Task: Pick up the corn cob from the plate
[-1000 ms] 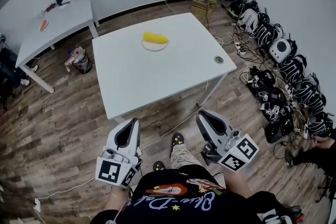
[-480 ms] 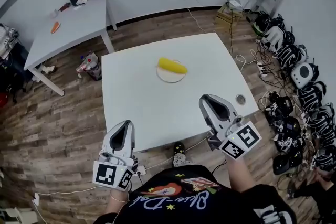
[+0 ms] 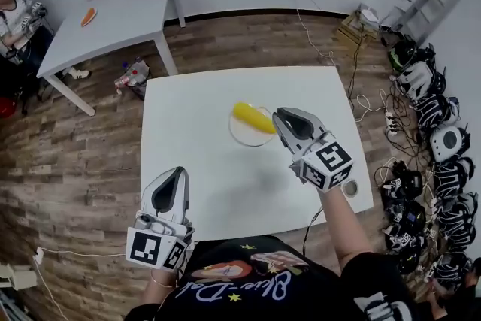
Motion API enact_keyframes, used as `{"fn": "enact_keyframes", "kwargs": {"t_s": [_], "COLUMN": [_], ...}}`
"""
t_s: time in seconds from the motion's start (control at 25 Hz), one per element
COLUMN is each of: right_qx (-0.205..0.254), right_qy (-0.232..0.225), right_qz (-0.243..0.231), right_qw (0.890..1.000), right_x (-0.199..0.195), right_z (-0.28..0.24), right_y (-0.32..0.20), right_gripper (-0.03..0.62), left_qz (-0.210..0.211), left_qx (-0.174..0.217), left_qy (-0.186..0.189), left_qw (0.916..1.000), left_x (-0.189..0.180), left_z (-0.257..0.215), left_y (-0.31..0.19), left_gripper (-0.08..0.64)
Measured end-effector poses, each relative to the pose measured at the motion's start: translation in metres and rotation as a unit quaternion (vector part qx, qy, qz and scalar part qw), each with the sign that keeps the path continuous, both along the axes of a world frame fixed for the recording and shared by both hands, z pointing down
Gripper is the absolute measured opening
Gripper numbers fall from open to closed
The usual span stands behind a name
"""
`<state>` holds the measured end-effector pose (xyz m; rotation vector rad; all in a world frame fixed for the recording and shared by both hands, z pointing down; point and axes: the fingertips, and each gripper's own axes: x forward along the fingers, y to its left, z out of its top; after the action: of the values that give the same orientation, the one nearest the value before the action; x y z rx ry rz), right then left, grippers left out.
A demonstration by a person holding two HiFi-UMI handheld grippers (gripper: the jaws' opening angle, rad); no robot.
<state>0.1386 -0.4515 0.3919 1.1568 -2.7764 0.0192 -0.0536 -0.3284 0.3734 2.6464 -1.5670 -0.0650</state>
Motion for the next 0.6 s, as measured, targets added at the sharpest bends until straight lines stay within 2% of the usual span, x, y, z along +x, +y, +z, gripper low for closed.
{"fn": "enact_keyframes", "kwargs": {"t_s": [0.08,0.16,0.2,0.28,0.44,0.6], "right_qx": [-0.019,-0.051,-0.075,-0.125,-0.172,-0.220], "right_qy": [0.055,0.125,0.152,0.180,0.242,0.287], "right_qz": [-0.007,-0.017,-0.024,-0.040,-0.070,-0.076], "right_qw": [0.998,0.991,0.985,0.975,0.952,0.929], "right_x": [-0.008,-0.015,-0.021,-0.031,-0.045,-0.053], "right_z": [0.026,0.055,0.071,0.102,0.149,0.190], "right_y": [-0.025,-0.046,-0.055,-0.066,-0.079,-0.095], "right_gripper": [0.018,0.023,0.046,0.174,0.184,0.232], "left_qz": [-0.006,-0.012,-0.012,-0.006,0.000,-0.003], "left_qx": [-0.010,-0.015,-0.014,-0.006,-0.013,-0.034], "left_qy": [0.001,0.005,0.008,0.014,0.006,0.012], "left_qw": [0.9999,0.9998,0.9998,0.9999,0.9999,0.9994], "left_x": [-0.004,-0.009,-0.011,-0.014,-0.013,-0.023], "left_z": [0.003,0.003,-0.001,-0.009,-0.007,0.004], "left_y": [-0.008,-0.020,-0.027,-0.037,-0.048,-0.053], "left_gripper": [-0.005,-0.005,-0.005,-0.005,-0.005,-0.003]}}
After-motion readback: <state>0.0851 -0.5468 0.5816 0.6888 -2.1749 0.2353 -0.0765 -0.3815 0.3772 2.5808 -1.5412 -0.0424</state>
